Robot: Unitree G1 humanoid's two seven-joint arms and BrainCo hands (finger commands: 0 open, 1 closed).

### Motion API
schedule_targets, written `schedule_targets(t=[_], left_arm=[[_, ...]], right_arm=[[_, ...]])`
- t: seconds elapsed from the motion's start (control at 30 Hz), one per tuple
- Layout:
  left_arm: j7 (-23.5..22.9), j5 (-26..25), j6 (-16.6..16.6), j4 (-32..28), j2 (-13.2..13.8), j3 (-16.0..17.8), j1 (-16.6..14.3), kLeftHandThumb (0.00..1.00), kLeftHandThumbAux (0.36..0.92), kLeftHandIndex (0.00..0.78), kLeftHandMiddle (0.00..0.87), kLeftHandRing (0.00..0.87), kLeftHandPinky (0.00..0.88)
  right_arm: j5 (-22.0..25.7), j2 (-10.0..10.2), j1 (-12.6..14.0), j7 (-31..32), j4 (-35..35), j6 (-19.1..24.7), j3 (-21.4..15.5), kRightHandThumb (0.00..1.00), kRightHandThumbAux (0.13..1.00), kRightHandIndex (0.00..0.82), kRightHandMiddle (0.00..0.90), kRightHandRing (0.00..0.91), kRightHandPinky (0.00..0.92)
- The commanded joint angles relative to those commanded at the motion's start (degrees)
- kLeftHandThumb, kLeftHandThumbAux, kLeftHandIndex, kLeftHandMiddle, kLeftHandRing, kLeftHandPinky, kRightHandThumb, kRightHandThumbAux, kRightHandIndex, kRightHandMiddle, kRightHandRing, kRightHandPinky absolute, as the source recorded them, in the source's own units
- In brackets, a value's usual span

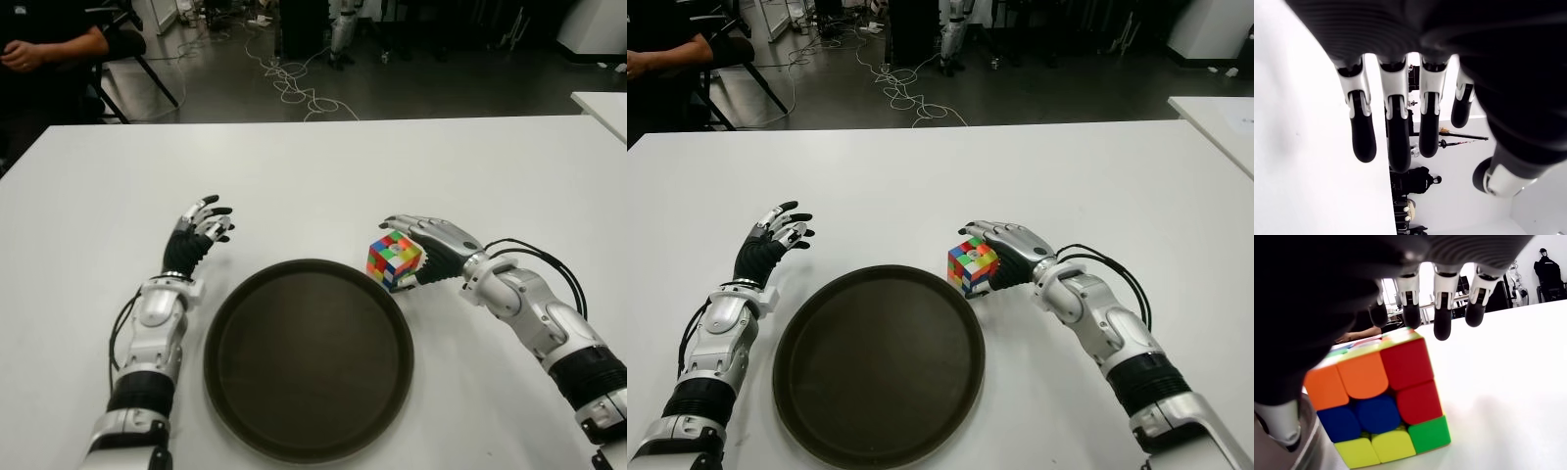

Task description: Pick up the Rubik's Cube and put it in the plate

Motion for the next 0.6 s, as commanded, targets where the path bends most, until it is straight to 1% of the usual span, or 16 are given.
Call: schedule_targets(t=[0.2,0.3,0.6], left_arm=[[-0.2,-0.1,-0.1,-0.2,-0.1,0.0,0.0,0.611,0.634,0.181,0.304,0.358,0.403],[-0.2,-0.1,-0.1,-0.1,-0.1,0.0,0.0,0.613,0.634,0.176,0.299,0.352,0.401],[-0.1,-0.1,0.0,0.2,-0.2,0.0,0.0,0.614,0.630,0.176,0.300,0.355,0.400]], right_arm=[[-0.1,0.1,-0.1,0.6,0.3,-0.2,0.5,0.000,0.578,0.106,0.136,0.139,0.107],[-0.2,0.0,-0.3,2.0,0.2,-0.1,1.0,0.000,0.583,0.110,0.137,0.139,0.108],[-0.5,0.0,-0.4,3.5,-0.1,0.4,1.6,0.000,0.598,0.119,0.142,0.148,0.136]])
